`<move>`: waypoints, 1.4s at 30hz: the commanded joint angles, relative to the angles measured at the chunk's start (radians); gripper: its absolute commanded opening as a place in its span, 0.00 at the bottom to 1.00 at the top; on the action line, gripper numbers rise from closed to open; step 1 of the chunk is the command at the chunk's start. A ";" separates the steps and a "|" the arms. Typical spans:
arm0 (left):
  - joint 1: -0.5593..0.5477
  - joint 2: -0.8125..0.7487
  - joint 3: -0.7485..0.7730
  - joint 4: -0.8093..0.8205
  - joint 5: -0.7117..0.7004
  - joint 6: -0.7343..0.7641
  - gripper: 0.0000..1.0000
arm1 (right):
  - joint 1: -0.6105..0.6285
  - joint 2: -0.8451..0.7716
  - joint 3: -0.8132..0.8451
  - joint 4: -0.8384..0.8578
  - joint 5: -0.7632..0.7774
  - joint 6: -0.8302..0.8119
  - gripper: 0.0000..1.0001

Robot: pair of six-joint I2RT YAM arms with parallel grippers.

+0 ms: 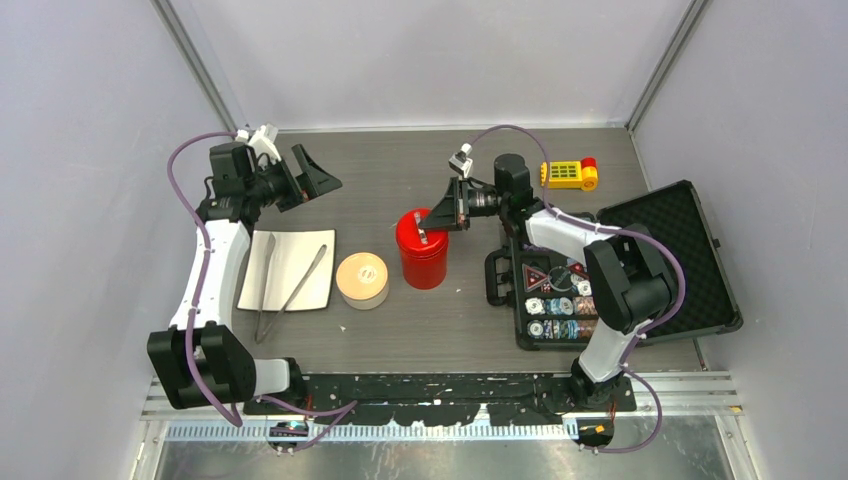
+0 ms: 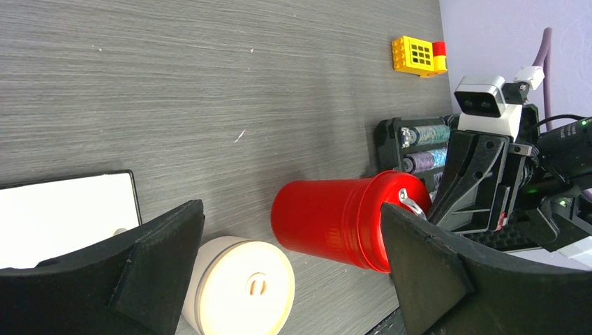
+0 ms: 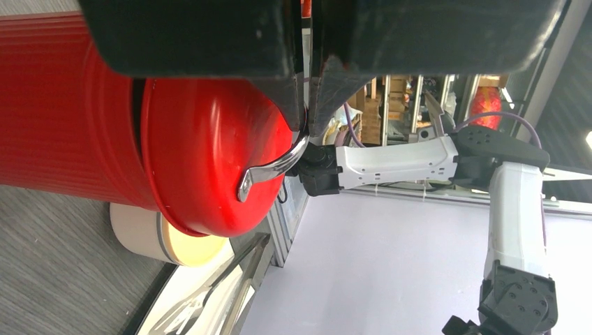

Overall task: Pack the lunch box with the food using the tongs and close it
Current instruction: Close the box lid on the packing box.

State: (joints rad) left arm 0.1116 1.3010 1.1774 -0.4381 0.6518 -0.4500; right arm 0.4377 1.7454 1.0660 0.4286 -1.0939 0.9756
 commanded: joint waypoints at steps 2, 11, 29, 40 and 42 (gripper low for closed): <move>0.006 0.000 0.033 0.029 0.025 -0.009 1.00 | -0.004 0.004 -0.015 0.158 -0.026 0.059 0.00; 0.005 0.006 0.038 0.024 0.026 -0.006 1.00 | -0.009 0.002 -0.039 0.187 -0.026 0.075 0.01; 0.005 0.020 0.043 0.036 0.030 -0.001 1.00 | -0.019 0.015 -0.079 0.144 -0.010 0.014 0.01; 0.006 0.021 0.047 0.031 0.031 0.010 1.00 | -0.025 0.041 -0.065 0.001 -0.010 -0.067 0.20; 0.005 0.022 0.047 0.033 0.031 0.010 1.00 | -0.026 0.034 -0.050 -0.046 -0.006 -0.092 0.27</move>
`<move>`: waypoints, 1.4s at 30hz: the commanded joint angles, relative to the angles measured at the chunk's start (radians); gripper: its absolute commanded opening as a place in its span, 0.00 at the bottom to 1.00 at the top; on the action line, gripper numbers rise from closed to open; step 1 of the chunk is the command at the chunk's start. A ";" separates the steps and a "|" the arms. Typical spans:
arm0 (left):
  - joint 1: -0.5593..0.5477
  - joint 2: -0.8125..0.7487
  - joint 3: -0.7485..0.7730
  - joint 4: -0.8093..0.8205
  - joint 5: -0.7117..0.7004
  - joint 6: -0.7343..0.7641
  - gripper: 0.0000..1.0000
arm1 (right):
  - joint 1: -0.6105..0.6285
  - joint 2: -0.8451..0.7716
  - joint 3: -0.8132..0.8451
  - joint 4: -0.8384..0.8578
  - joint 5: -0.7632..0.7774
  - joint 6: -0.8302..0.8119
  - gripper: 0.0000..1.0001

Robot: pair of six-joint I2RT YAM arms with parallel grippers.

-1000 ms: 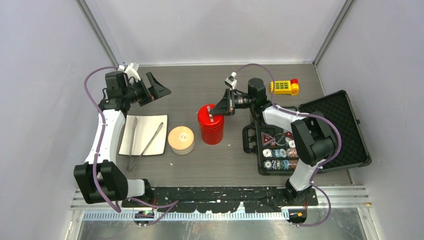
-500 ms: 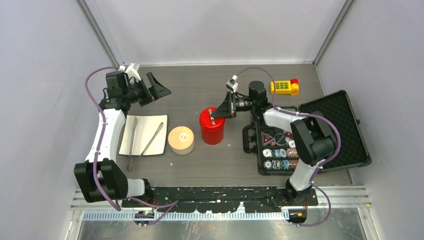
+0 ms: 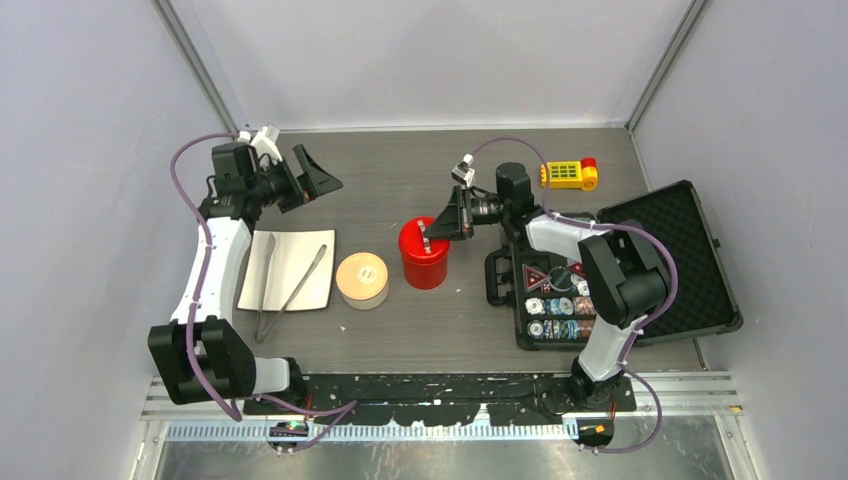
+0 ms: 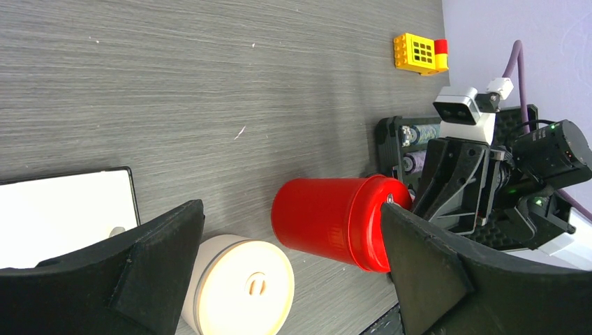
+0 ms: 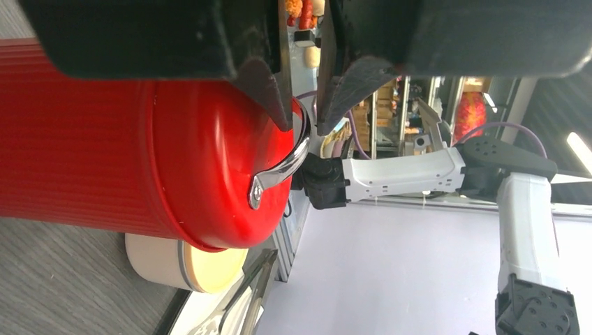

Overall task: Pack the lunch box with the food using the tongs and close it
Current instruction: Close the box lid on the packing box.

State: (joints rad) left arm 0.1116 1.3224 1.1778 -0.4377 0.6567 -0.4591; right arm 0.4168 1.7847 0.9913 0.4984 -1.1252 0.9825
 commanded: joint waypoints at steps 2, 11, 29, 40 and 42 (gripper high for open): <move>0.006 0.002 0.047 0.033 0.026 0.018 1.00 | -0.005 -0.017 0.043 -0.168 0.032 -0.127 0.31; 0.005 0.003 0.033 0.055 0.034 0.003 1.00 | -0.005 -0.088 0.110 -0.419 0.061 -0.277 0.49; 0.005 0.003 0.025 0.042 0.024 0.044 1.00 | -0.099 -0.087 0.379 -0.740 0.157 -0.463 0.62; 0.006 0.023 0.020 0.066 0.017 0.018 1.00 | -0.089 0.086 0.420 -0.632 0.296 -0.370 0.57; 0.005 0.023 0.018 0.066 0.015 0.018 1.00 | -0.086 0.113 0.405 -0.559 0.256 -0.306 0.57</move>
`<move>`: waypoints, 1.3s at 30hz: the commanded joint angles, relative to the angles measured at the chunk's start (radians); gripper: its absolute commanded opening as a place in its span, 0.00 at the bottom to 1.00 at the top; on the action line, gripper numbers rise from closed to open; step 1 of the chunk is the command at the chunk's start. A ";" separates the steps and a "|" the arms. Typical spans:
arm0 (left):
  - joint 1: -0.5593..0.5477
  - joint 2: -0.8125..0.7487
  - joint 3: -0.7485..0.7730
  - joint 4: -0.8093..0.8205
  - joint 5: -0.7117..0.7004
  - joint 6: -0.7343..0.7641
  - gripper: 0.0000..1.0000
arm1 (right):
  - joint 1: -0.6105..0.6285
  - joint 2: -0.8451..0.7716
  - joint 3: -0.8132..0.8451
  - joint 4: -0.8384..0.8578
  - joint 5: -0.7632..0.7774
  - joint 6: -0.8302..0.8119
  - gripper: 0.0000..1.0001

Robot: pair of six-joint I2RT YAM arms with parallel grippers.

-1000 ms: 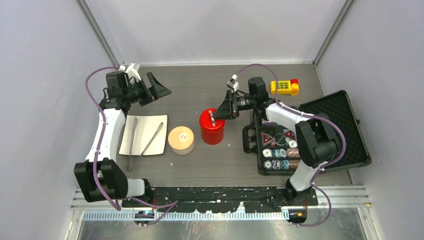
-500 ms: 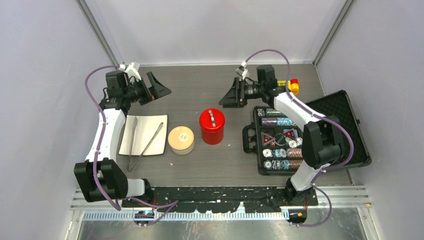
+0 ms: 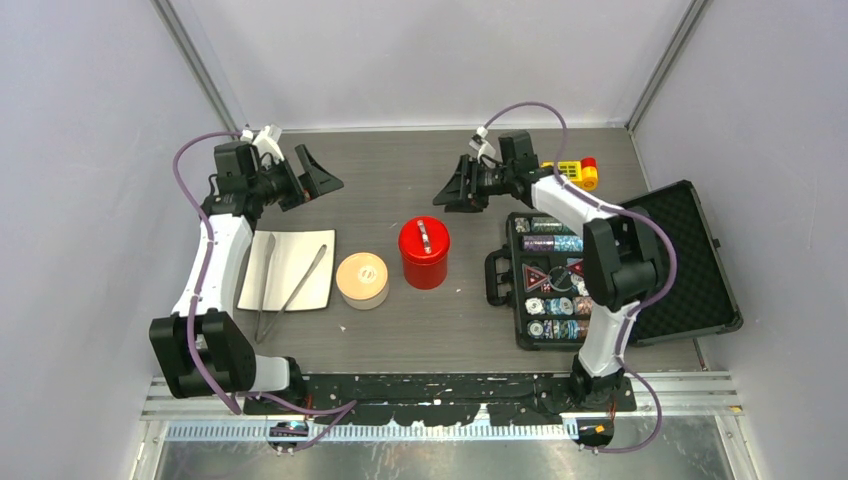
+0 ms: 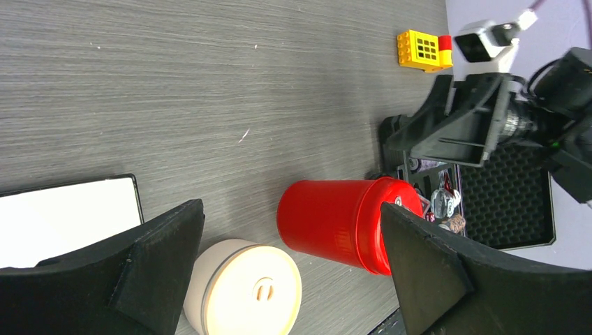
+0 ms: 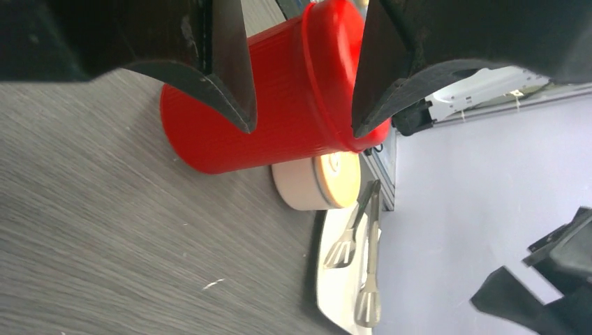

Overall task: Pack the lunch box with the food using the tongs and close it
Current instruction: Close the box lid on the packing box.

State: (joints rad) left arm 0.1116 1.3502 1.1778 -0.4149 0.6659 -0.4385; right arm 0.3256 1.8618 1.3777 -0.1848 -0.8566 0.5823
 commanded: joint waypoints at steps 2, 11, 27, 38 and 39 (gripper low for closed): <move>0.006 -0.007 0.018 0.038 0.004 0.000 1.00 | 0.013 0.049 0.008 0.147 -0.028 0.125 0.57; 0.006 -0.014 0.003 0.030 0.001 0.011 1.00 | 0.073 0.062 -0.084 0.139 -0.054 0.109 0.42; 0.005 -0.049 -0.025 -0.008 0.010 0.069 1.00 | 0.106 -0.045 -0.172 0.124 -0.070 0.032 0.39; 0.006 -0.088 0.042 -0.201 -0.010 0.337 1.00 | 0.026 -0.156 0.009 -0.227 -0.071 -0.314 0.57; 0.006 -0.090 0.052 -0.226 -0.027 0.363 1.00 | 0.027 -0.171 0.028 -0.276 -0.062 -0.361 0.59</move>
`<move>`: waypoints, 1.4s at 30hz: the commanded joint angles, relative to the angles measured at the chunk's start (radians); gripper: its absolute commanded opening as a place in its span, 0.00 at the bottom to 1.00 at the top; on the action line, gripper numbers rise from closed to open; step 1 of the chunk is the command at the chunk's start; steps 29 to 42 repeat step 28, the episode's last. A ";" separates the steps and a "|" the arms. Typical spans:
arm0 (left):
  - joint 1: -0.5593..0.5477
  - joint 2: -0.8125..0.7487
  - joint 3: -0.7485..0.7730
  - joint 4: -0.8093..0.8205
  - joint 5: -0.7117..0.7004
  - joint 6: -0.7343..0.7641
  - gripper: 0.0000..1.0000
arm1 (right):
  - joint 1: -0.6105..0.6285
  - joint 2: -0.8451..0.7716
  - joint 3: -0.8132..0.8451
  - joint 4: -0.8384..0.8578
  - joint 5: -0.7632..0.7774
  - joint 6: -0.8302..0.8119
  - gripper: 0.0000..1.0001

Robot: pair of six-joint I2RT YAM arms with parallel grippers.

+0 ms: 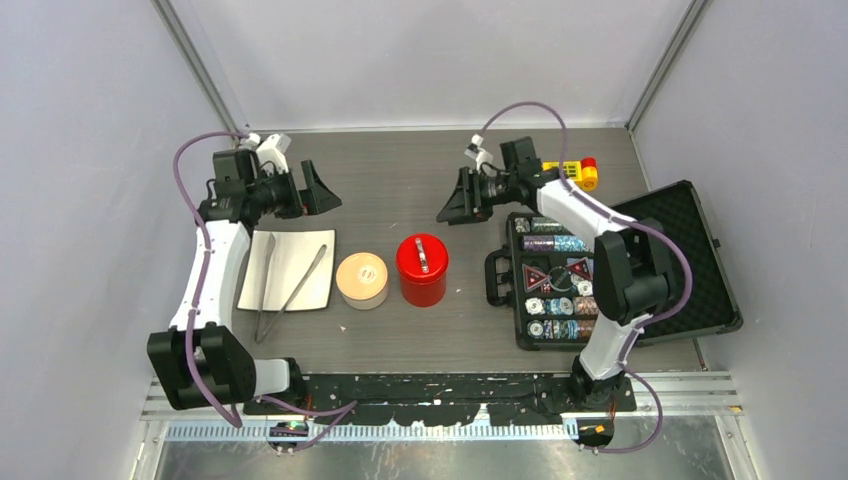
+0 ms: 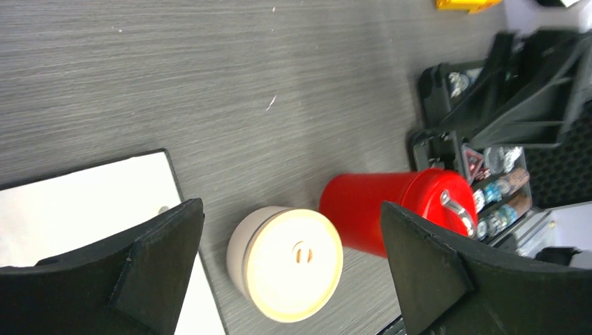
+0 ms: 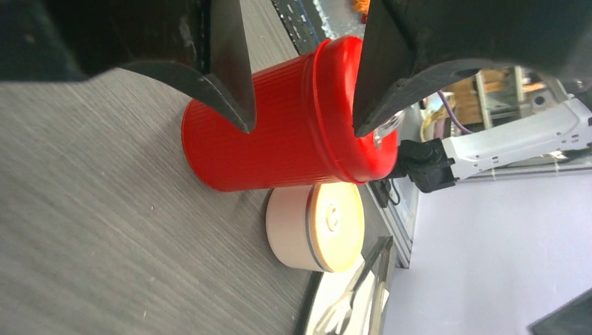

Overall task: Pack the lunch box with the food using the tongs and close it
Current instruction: Close the box lid on the packing box, then reset both arms

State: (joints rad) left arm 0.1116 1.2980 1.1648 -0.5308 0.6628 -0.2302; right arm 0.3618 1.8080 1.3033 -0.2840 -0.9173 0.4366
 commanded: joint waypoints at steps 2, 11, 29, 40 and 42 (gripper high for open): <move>0.006 -0.035 0.091 -0.165 -0.052 0.196 1.00 | -0.015 -0.144 0.125 -0.250 0.013 -0.278 0.62; 0.006 0.246 0.533 -0.611 -0.271 0.297 1.00 | -0.199 -0.211 0.263 -0.335 0.097 -0.270 0.82; 0.005 0.154 0.397 -0.521 -0.411 0.361 1.00 | -0.570 -0.286 0.309 -0.546 0.182 -0.377 0.87; 0.005 0.154 0.397 -0.521 -0.411 0.361 1.00 | -0.570 -0.286 0.309 -0.546 0.182 -0.377 0.87; 0.005 0.154 0.397 -0.521 -0.411 0.361 1.00 | -0.570 -0.286 0.309 -0.546 0.182 -0.377 0.87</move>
